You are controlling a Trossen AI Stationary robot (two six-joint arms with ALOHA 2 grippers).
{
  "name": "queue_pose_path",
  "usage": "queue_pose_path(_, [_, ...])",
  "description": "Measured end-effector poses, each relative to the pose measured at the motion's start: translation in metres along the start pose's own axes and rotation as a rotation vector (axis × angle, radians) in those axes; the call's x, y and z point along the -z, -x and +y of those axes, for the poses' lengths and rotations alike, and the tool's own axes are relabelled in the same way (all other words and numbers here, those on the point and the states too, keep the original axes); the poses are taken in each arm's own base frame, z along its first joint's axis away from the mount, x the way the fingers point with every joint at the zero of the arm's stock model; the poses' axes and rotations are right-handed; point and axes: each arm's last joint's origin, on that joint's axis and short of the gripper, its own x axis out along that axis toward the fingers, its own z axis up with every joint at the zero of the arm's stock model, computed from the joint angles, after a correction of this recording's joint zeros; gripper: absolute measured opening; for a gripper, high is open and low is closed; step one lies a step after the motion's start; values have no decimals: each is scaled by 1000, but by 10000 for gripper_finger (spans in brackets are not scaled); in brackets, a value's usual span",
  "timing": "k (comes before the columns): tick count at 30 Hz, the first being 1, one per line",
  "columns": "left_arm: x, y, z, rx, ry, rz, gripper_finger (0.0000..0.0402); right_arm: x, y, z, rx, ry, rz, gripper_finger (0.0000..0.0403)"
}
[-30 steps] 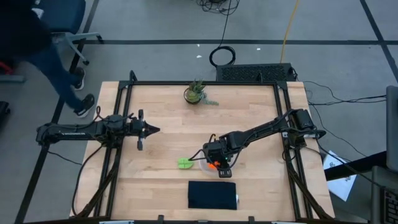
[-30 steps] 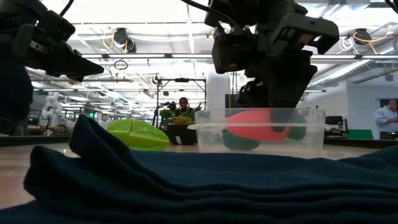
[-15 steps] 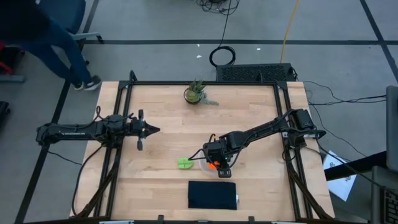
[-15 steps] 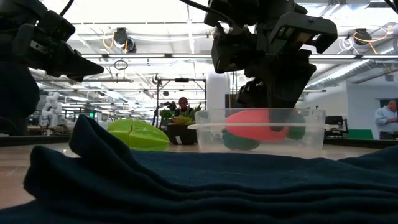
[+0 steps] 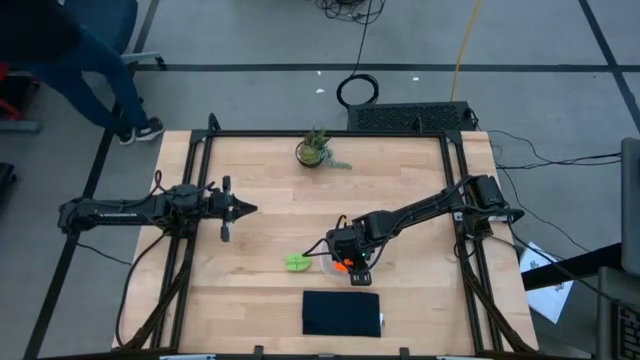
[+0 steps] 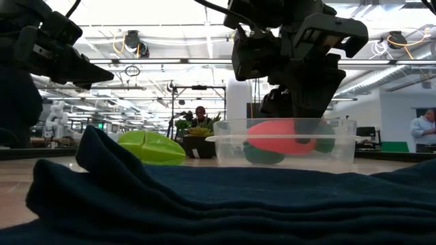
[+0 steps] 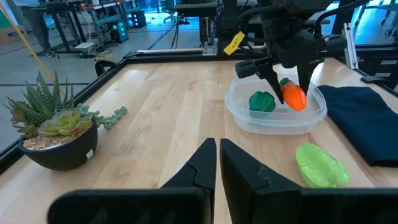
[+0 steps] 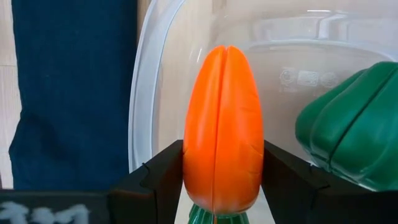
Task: Pick and placing Produce into tupperware
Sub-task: Put the orange carrot into the transparent container, then put the green starfruit into the transparent container
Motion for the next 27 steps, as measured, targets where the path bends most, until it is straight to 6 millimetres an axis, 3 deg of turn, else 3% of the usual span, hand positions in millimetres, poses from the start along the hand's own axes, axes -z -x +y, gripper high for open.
queue_pose_path(13, [1,0,0,0,4,7,26,-2,0,0,1,-7,-19,250])
queue_pose_path(27, [1,0,0,0,12,12,26,-1,11,3,1,-17,-40,243])
